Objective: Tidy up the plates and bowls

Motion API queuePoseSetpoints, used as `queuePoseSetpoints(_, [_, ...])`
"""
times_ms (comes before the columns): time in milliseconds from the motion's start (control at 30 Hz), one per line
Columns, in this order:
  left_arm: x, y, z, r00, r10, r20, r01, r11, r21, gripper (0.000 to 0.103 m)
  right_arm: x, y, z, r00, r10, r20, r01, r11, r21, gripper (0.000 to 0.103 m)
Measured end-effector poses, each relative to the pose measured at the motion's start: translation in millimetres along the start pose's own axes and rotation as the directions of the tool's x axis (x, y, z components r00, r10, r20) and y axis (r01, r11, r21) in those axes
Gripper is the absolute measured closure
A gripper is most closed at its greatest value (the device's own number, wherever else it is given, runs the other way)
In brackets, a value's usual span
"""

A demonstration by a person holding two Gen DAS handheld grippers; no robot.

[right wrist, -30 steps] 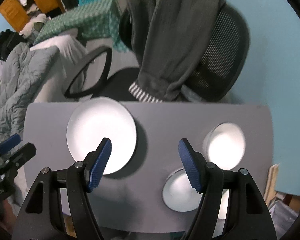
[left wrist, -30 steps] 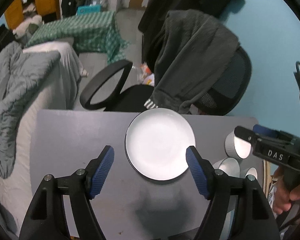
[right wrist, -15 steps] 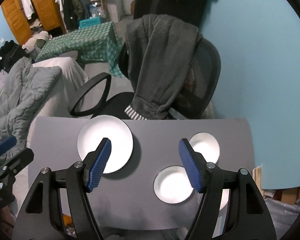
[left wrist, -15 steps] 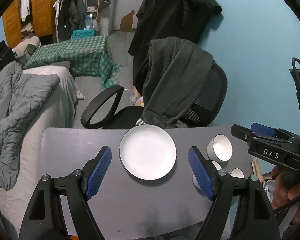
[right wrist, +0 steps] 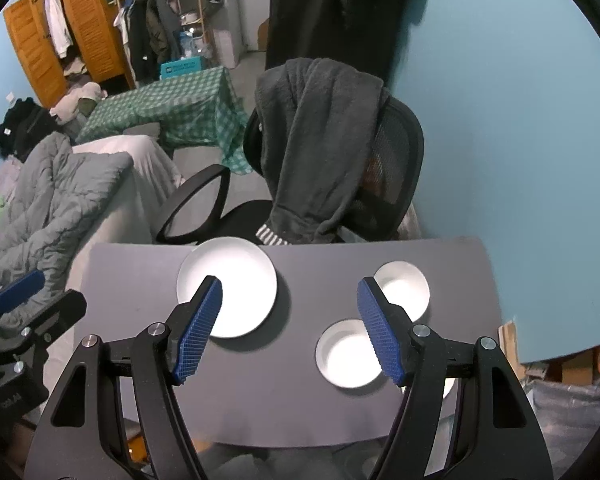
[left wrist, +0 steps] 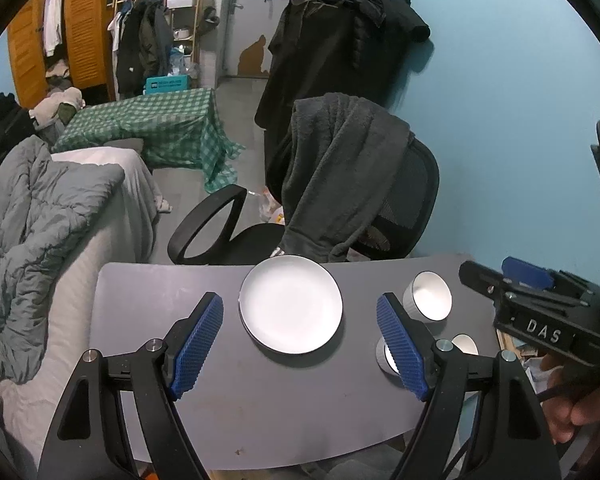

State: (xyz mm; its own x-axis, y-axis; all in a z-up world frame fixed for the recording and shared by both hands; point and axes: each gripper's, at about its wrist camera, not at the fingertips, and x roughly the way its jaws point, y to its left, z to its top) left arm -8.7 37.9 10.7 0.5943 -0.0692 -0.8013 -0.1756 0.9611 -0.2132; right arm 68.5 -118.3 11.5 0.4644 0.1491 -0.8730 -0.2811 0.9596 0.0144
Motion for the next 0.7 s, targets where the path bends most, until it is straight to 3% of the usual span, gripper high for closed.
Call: queuePoseSetpoints(700, [-14, -9, -14, 1.000, -0.019, -0.017, 0.019, 1.000, 0.022, 0.022, -7, -3, -23, 1.000, 0.001, -0.013, -0.001, 1.000, 0.005, 0.033])
